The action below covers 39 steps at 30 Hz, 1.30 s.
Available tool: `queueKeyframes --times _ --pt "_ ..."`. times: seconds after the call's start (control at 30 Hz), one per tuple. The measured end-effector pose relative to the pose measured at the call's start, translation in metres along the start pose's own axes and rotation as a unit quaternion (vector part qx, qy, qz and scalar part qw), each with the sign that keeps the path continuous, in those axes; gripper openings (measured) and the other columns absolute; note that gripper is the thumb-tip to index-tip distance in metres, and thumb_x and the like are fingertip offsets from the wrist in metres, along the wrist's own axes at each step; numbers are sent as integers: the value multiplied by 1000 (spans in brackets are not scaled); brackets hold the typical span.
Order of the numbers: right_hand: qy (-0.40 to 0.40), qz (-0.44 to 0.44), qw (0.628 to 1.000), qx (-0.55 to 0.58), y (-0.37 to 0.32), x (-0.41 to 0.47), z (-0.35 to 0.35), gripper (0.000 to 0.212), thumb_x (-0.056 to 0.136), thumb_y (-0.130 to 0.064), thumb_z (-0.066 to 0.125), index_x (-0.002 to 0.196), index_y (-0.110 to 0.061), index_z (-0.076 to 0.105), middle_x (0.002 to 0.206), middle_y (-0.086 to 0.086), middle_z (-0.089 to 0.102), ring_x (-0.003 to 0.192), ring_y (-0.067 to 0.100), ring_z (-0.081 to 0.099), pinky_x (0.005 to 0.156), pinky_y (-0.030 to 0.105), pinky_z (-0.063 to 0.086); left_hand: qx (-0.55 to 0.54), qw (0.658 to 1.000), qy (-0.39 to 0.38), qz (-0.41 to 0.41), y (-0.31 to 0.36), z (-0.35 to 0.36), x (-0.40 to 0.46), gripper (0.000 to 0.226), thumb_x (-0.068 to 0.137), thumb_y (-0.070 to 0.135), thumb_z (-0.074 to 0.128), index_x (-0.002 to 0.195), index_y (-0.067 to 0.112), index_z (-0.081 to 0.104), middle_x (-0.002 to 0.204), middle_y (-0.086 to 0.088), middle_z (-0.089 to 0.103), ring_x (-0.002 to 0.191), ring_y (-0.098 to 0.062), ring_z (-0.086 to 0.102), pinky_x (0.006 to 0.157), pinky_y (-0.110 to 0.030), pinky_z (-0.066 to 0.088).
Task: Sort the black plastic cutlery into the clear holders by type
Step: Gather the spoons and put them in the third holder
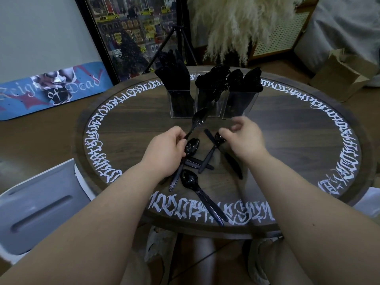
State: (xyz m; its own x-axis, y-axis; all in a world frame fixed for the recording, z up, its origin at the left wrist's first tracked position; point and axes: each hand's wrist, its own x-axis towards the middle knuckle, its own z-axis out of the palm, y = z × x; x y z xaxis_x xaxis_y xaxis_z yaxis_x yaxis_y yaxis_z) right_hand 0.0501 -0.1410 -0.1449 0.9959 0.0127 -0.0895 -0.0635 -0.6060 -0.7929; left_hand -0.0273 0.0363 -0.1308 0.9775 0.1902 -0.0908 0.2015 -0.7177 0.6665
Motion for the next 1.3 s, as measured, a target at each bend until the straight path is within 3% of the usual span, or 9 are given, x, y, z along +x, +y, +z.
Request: queueKeyframes --times 0.13,0.23,0.4,0.5,0.7,0.93,1.1,1.2,1.3 --pt "-52 -12 984 -171 19 7 8 75 81 -48 69 142 -18 40 129 8 54 117 27 53 90 31 43 12 999 -19 -24 0 0 2 10 100 23 43 99 23 53 79 4 67 68 2 59 52 -17 34" --pt "-62 -30 981 -183 20 11 12 60 83 -40 69 134 -19 48 116 5 62 108 26 58 82 30 44 -3 999 -25 -30 0 3 4 11 101 20 40 100 22 51 87 5 65 73 -4 61 55 -16 37" --pt "-31 -12 994 -100 22 12 8 13 88 -20 62 99 -18 55 96 4 65 95 23 60 76 27 45 19 999 -28 -22 -1 7 7 12 100 17 37 100 19 49 86 5 65 80 -12 58 69 -27 42" --pt "-25 -17 991 -132 19 11 -3 17 85 -27 67 96 -17 59 97 3 66 96 23 59 76 26 44 38 998 -39 -17 -2 7 6 14 100 16 37 102 21 50 88 4 64 81 -12 58 70 -27 41" --pt "-198 -27 906 -373 10 -11 -25 37 76 -42 75 95 -11 68 96 6 65 93 25 60 77 32 52 74 996 -41 -30 -1 5 5 19 98 19 46 107 25 61 94 3 65 91 -14 61 80 -31 50" --pt "-148 -44 919 -364 16 -17 -19 25 77 -37 69 79 -13 62 78 6 60 78 28 59 61 28 44 85 996 -37 -2 3 8 -3 16 91 24 62 106 25 67 82 15 62 85 -6 59 78 -19 43" --pt "-81 -77 919 -378 10 -25 -26 17 83 -29 57 79 -12 56 79 9 58 74 32 56 60 30 40 96 994 -57 -2 1 11 -6 25 90 26 64 115 26 65 93 14 66 90 -4 60 84 -18 45" --pt "-50 -100 926 -362 3 -28 -41 9 85 -21 52 87 -13 57 89 11 61 84 36 57 64 31 39 89 994 -56 9 4 10 -7 32 90 25 63 122 25 63 107 11 68 99 -4 60 88 -16 41" --pt "-26 -148 930 -334 -7 -33 -62 23 89 -13 48 102 -14 67 99 9 60 93 31 56 69 30 36 97 994 -7 46 10 8 -10 35 91 25 63 126 26 61 119 7 64 109 -11 58 93 -21 42"
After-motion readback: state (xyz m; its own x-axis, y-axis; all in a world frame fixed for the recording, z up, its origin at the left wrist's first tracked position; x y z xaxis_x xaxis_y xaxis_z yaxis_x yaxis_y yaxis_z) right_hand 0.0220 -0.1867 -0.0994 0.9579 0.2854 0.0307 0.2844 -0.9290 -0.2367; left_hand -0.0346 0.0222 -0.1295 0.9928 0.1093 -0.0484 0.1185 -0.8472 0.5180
